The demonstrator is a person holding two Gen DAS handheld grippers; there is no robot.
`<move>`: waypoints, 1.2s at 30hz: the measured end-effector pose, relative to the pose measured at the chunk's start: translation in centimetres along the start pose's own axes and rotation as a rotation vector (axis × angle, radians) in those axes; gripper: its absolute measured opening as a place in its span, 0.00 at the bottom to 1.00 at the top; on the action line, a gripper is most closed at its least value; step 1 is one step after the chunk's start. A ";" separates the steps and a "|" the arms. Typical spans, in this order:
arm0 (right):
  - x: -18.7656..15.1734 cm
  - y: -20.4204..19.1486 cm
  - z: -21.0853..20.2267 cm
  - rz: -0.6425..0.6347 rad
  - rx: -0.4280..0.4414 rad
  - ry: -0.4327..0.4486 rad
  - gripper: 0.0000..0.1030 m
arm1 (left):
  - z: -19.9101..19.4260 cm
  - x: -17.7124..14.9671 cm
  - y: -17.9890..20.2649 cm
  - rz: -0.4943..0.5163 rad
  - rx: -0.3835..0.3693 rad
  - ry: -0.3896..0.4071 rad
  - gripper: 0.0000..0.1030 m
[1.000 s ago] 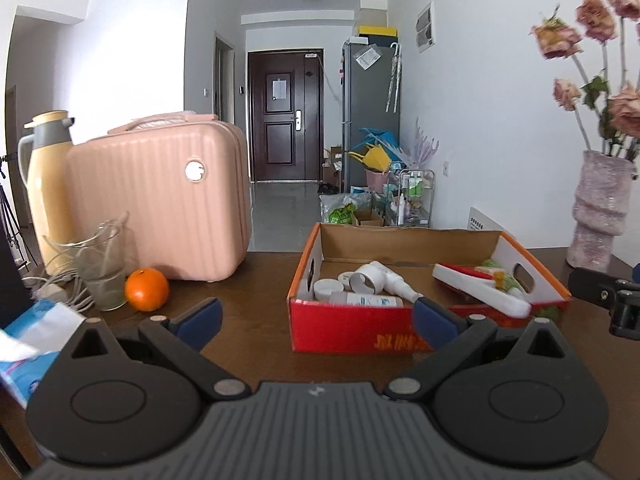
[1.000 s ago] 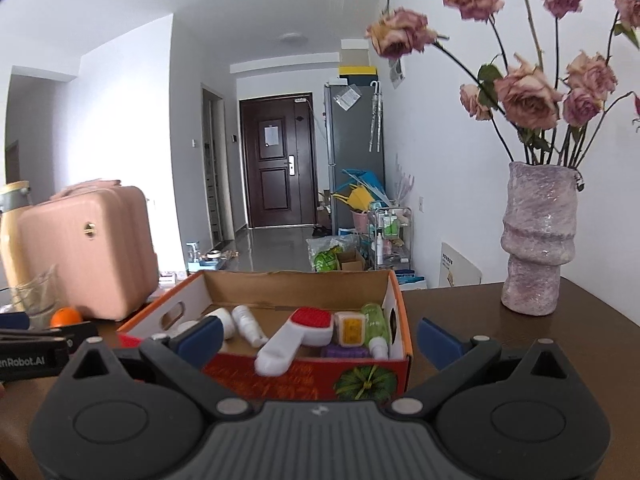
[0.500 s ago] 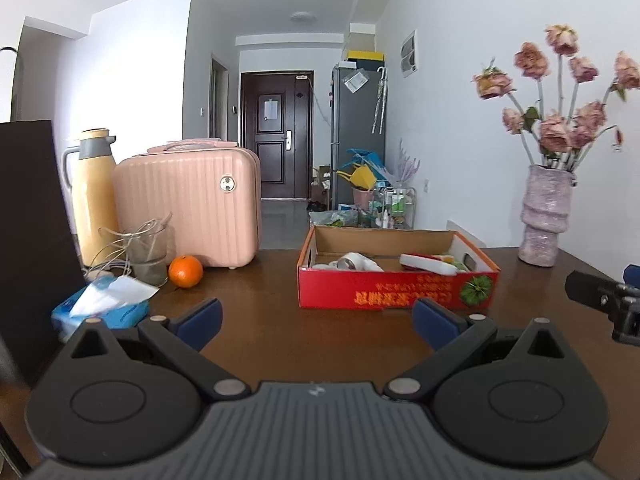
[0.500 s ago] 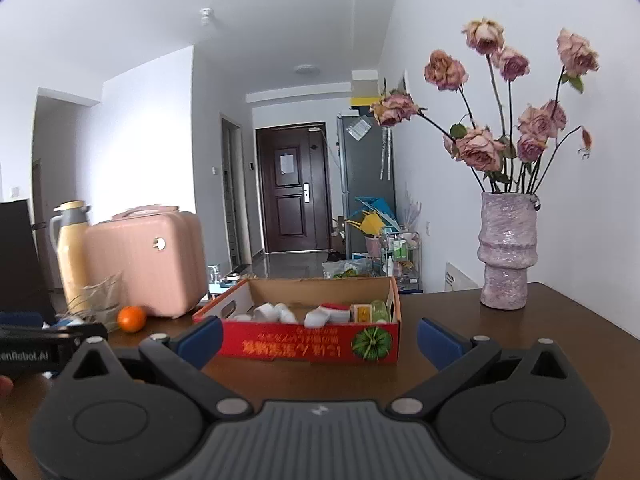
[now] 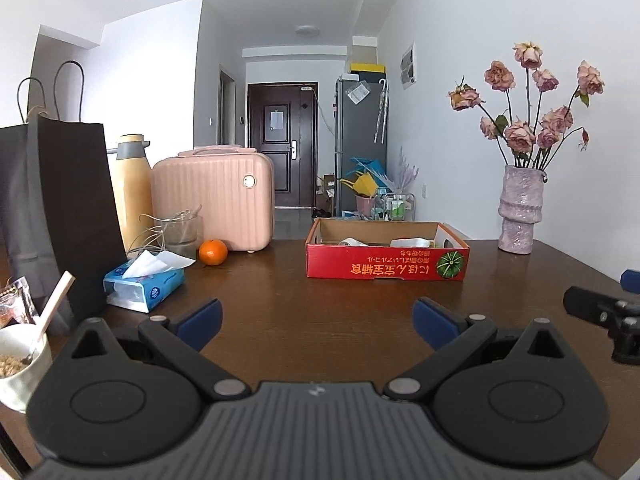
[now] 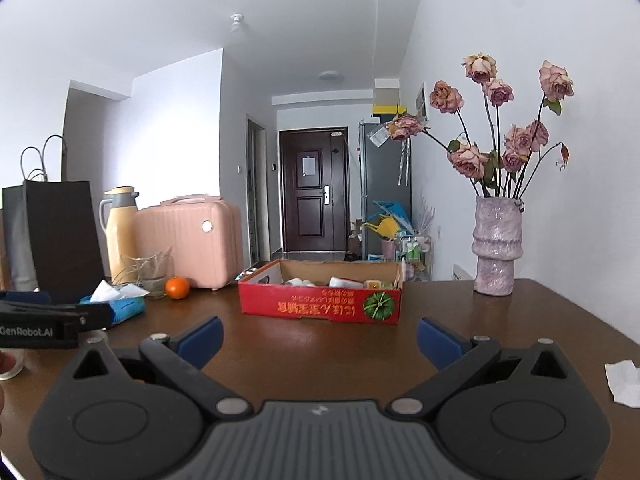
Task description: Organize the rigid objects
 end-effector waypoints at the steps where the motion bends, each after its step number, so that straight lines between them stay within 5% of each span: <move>1: -0.1 -0.1 -0.3 0.000 0.004 -0.001 1.00 | -0.3 0.0 0.0 0.000 0.002 0.003 1.00; 36: -0.1 -1.0 -0.9 -0.012 0.023 0.002 1.00 | -1.4 -0.1 0.2 0.003 -0.007 0.013 1.00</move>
Point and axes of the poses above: each gripper's, at about its wrist camera, not at the fingertips, and z roughly the way its jaws point, y to its right, x to its top, the point moved 6 cm from there along z, roughly the way its jaws point, and after that the axes turned 6 degrees about y, right-handed, at the moved point
